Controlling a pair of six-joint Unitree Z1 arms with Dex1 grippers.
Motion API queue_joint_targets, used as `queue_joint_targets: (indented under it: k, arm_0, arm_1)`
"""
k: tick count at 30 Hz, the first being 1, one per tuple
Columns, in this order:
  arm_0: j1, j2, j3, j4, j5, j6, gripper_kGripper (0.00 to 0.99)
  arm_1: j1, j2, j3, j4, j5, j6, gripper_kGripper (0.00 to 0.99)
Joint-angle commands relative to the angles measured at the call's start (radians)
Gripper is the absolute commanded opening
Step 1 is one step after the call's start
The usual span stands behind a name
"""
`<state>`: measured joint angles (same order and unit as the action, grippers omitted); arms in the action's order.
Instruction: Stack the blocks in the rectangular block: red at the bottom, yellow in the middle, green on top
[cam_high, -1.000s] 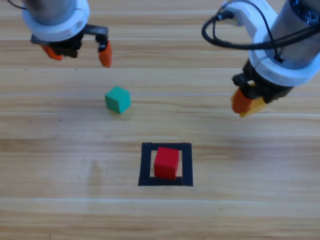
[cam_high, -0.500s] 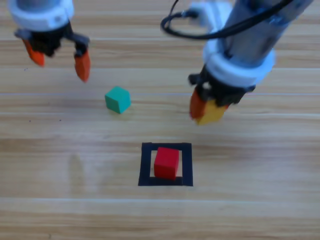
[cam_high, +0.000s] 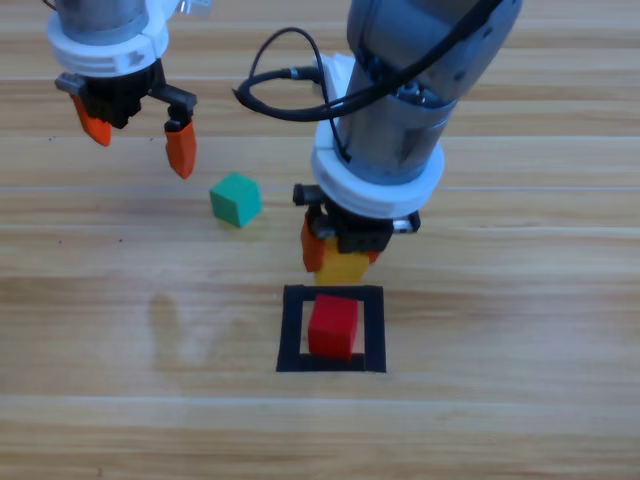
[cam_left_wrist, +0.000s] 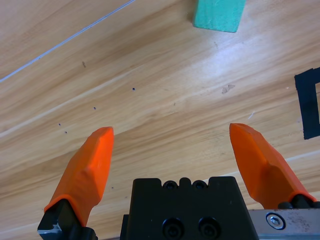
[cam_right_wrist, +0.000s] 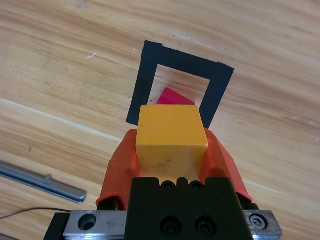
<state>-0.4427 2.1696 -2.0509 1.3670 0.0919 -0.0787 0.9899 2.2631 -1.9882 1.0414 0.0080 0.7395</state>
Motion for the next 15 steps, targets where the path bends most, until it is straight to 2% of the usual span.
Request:
queue_joint_targets:
  k: [1, 3, 12, 15]
  arm_0:
    - [0.055, 0.025, 0.008, -0.003, -0.028, 0.007, 0.990]
    - [0.064, 0.025, 0.006, -0.005, -0.028, 0.013, 0.989]
    - [0.107, 0.022, -0.003, -0.006, -0.070, 0.065, 0.990]
    - [0.105, 0.022, -0.011, -0.009, -0.086, 0.076, 0.990]
  arm_1:
    - [0.019, 0.110, -0.043, 0.019, 0.027, 0.064, 0.000]
    - [0.026, 0.115, -0.050, 0.019, 0.047, 0.084, 0.000]
    - [0.046, 0.112, -0.023, 0.022, 0.040, 0.161, 0.000]
    - [0.050, 0.102, 0.003, 0.022, 0.001, 0.179, 0.000]
